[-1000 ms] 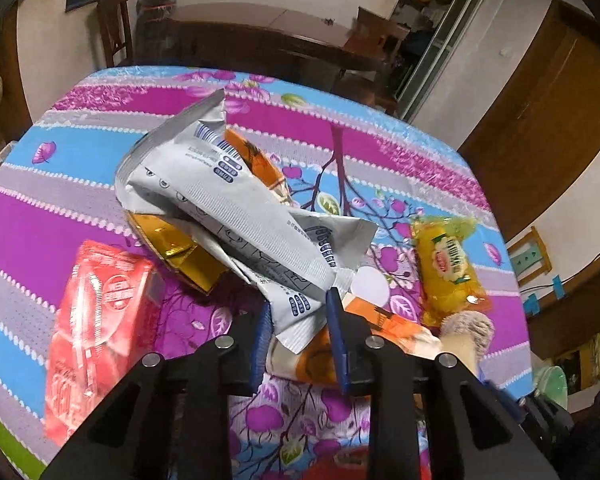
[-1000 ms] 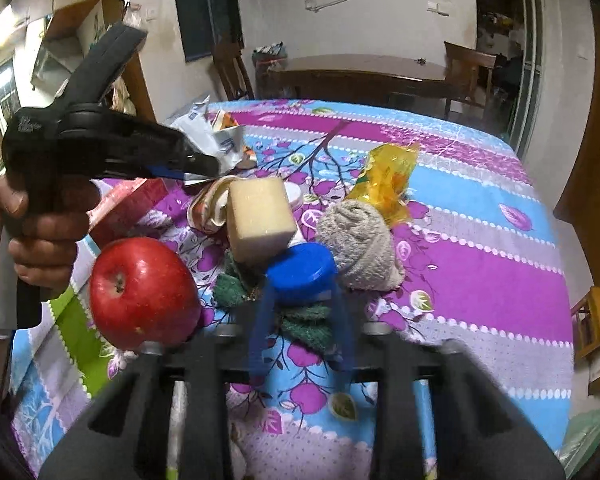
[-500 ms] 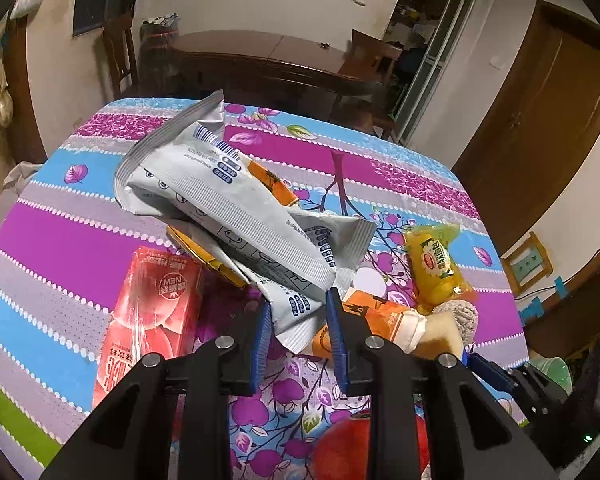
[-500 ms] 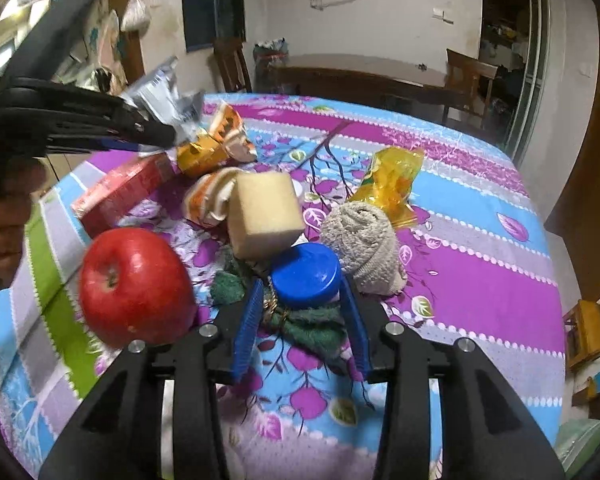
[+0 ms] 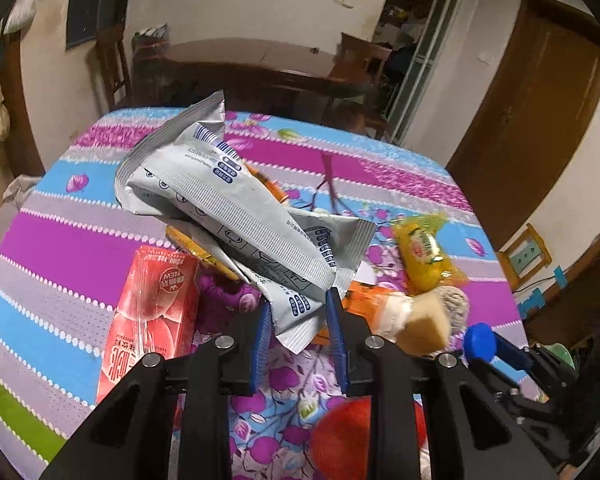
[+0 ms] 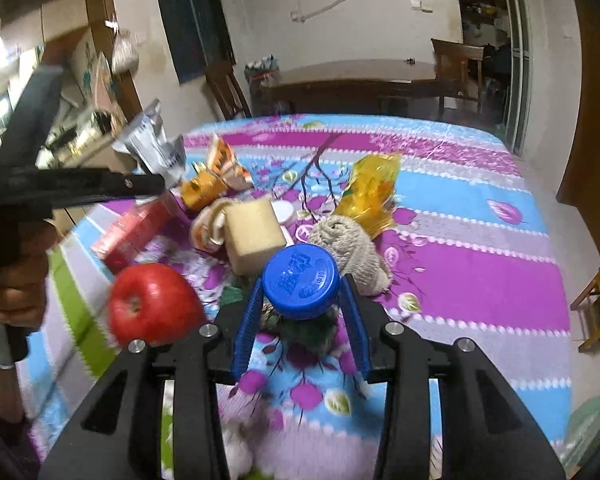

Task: Collect trash
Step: 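Lift the white wrapper and blue cap off the table, then carry the white wrapper and blue cap over the green bin with both grippers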

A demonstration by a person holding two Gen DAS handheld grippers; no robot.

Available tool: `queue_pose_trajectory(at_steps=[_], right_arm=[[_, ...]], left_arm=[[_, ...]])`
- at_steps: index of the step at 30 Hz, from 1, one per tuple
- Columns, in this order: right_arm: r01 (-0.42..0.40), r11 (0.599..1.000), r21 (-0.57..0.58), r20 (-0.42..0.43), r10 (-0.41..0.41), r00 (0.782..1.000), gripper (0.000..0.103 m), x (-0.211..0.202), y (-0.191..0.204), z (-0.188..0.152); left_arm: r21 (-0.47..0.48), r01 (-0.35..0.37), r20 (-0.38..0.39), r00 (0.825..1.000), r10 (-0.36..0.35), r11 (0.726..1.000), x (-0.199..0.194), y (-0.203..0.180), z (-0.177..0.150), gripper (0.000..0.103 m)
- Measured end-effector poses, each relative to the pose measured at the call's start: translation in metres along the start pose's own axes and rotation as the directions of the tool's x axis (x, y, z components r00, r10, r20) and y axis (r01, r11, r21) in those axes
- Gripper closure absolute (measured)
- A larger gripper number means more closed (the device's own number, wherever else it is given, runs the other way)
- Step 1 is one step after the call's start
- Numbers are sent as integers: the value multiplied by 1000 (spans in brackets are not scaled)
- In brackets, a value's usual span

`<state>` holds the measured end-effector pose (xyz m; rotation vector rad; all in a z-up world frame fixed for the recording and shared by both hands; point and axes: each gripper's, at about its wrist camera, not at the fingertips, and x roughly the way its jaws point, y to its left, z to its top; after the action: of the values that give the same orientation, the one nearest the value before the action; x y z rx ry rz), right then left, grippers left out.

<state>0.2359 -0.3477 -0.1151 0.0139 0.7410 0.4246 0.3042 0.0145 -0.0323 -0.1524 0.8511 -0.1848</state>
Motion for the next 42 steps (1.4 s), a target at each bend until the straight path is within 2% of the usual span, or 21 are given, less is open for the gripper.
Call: queue_pose_trajectory(at_steps=[5,11,15,19,26,29,32,35,38,41,42], right_arm=[[-6,1000,26,72,4,997,65,-44,1,-3],[66,997,28,169,-70,983,65,-105,17,-12],[101,994,34,211,-106,972,65,-141,20,-22],[147,988,49,234,-155,960,65,-169,15,-33],[226,968,109,240,-246,939,65,-215,-11,-55],[285,946,153,236,-315,919,65,-237,-30,-65],[329,926,186,229,-367,902,65,-256,-43,-75],[389,895,218,218,-433,874,65,-276,-58,-87],[432,863,262,203,-487,849,65,-296,-73,-99],[466,835,292,181,-527,830,65,-306,-86,-111],[474,827,303,173,-537,826,65,-307,-89,-113]], left_arm=[[61,41,32,999,-43,997,-30,-20,-11,75],[144,136,54,988,-145,980,-73,-47,-36,75],[234,215,65,970,-236,948,-102,-75,-59,75],[330,278,58,948,-314,902,-122,-106,-80,75],[438,351,6,919,-393,828,-135,-168,-100,75],[489,377,-21,907,-422,787,-136,-199,-108,75],[535,430,-83,884,-461,728,-129,-240,-114,75],[578,461,-126,866,-484,674,-124,-275,-121,75],[632,488,-178,847,-501,602,-114,-320,-133,75],[659,521,-232,826,-513,542,-102,-350,-143,75],[673,533,-254,817,-518,512,-98,-364,-148,75]])
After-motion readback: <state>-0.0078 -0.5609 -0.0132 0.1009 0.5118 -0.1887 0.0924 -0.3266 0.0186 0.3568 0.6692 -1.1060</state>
